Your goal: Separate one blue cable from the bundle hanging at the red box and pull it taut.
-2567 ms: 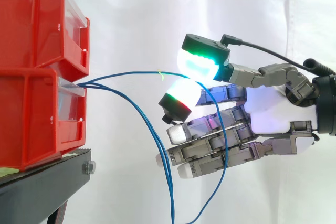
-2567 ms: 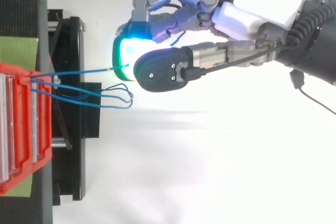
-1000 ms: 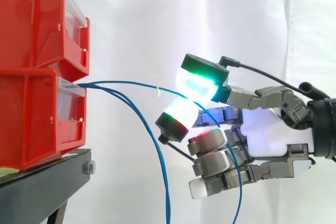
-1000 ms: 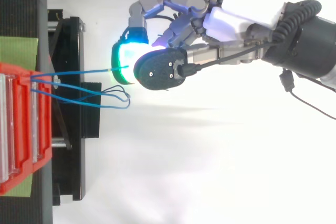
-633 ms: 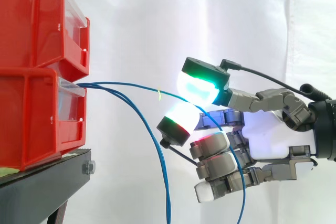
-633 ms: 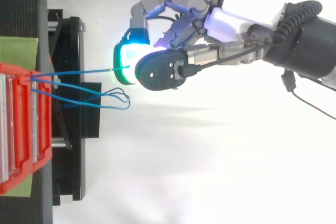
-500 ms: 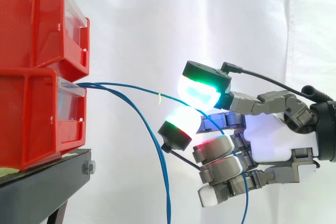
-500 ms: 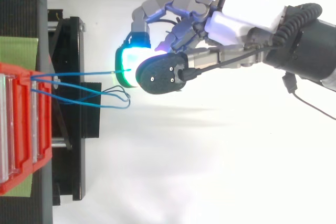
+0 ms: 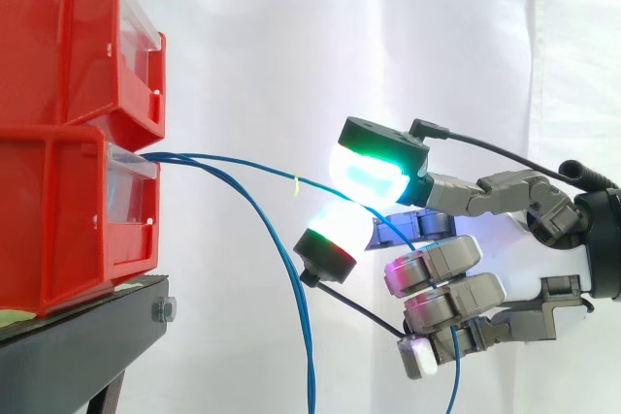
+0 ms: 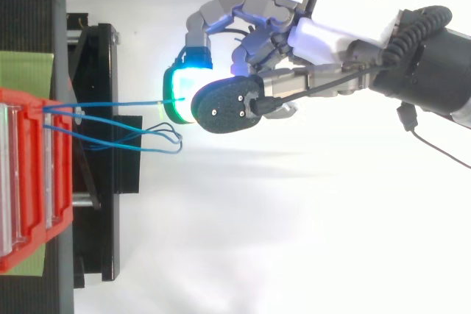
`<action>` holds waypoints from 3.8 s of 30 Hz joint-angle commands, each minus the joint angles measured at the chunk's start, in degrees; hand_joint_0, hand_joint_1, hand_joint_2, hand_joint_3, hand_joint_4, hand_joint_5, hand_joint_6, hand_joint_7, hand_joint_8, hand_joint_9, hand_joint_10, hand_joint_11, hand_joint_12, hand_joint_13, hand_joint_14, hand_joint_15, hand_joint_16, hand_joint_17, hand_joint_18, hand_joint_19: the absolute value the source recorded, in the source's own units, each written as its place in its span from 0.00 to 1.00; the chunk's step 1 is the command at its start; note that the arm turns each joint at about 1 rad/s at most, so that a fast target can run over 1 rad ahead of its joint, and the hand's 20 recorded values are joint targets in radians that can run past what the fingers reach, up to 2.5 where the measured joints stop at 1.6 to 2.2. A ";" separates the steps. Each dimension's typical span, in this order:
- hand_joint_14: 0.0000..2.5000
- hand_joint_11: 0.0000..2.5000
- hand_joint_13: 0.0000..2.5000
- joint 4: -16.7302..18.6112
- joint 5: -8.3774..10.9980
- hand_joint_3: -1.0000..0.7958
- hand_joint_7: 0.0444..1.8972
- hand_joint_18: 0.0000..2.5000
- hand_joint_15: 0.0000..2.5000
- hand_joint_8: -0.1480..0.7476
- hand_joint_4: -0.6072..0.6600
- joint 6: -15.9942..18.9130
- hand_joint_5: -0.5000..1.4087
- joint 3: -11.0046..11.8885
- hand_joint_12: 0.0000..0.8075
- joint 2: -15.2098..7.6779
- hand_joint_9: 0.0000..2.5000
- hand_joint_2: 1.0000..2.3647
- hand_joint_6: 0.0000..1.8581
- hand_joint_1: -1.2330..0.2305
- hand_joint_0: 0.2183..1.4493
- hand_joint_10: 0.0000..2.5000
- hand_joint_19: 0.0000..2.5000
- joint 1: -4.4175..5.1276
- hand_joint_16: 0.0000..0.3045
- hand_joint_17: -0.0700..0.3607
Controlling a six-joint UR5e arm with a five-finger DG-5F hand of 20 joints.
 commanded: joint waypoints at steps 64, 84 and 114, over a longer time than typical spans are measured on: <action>0.74 0.46 0.37 0.00 0.09 0.31 0.60 0.47 0.51 0.43 0.47 0.00 0.17 -0.03 0.34 0.00 0.37 0.00 0.51 0.33 0.44 0.62 0.67 0.00 0.09 0.31; 0.74 0.46 0.37 0.00 0.09 0.32 0.60 0.47 0.51 0.43 0.46 0.00 0.17 -0.03 0.34 0.00 0.38 0.00 0.51 0.33 0.45 0.62 0.68 0.00 0.09 0.31; 0.74 0.46 0.38 0.00 0.09 0.32 0.60 0.48 0.51 0.43 0.47 0.00 0.17 -0.03 0.34 0.00 0.38 0.00 0.51 0.33 0.45 0.62 0.68 0.00 0.09 0.31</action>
